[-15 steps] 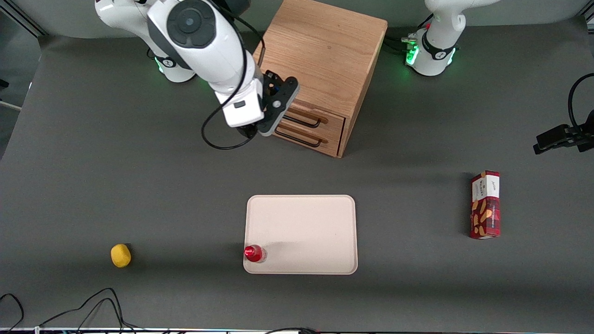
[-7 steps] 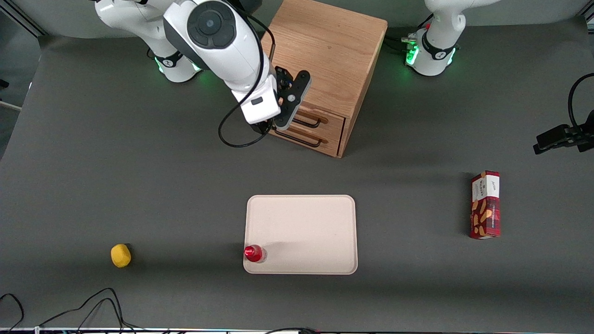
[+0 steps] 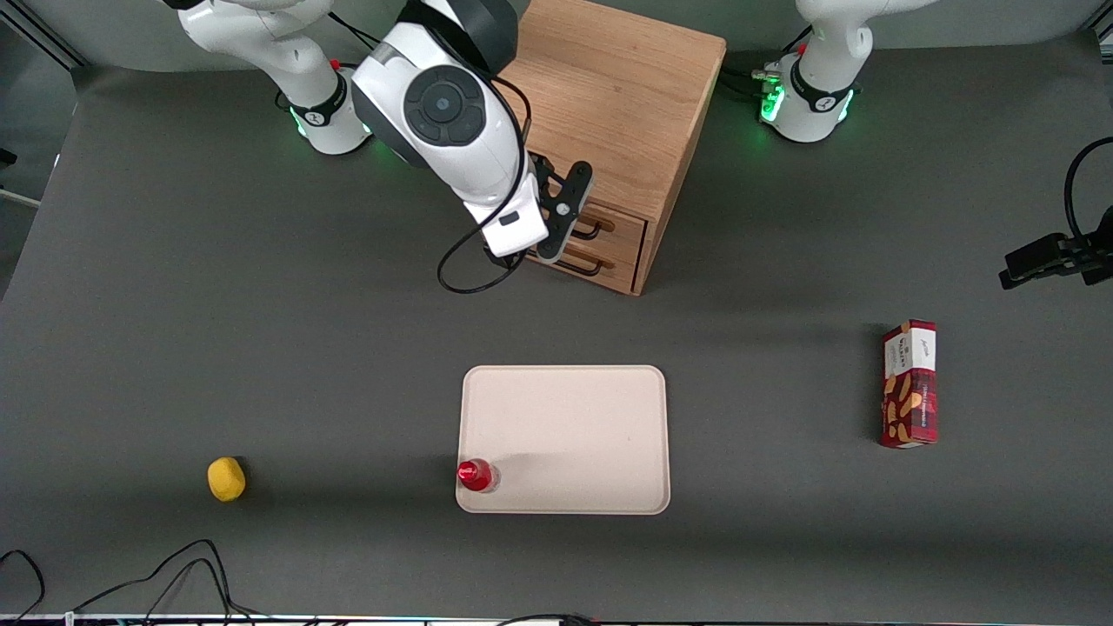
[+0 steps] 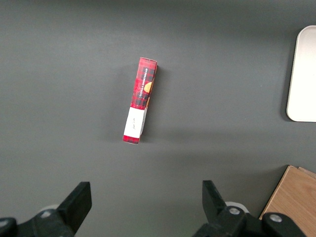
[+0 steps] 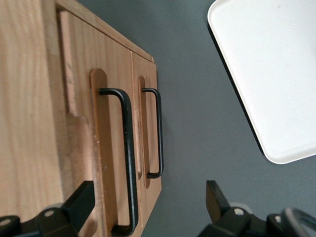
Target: Open upper drawer
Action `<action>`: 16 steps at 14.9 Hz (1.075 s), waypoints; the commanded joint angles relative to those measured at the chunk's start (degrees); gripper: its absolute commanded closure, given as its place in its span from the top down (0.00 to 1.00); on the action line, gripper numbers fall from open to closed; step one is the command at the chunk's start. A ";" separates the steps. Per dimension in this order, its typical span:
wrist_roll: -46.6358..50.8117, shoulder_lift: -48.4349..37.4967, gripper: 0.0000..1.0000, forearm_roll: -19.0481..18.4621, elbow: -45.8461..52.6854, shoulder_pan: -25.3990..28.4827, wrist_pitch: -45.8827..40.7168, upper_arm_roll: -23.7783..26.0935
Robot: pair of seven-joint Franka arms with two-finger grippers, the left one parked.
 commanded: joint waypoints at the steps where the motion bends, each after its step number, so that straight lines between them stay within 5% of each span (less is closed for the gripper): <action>1: -1.21 -0.78 1.00 -1.66 -2.95 -0.39 2.66 0.84; 16: -2.52 -0.34 1.00 -5.18 -10.16 -0.65 12.06 1.28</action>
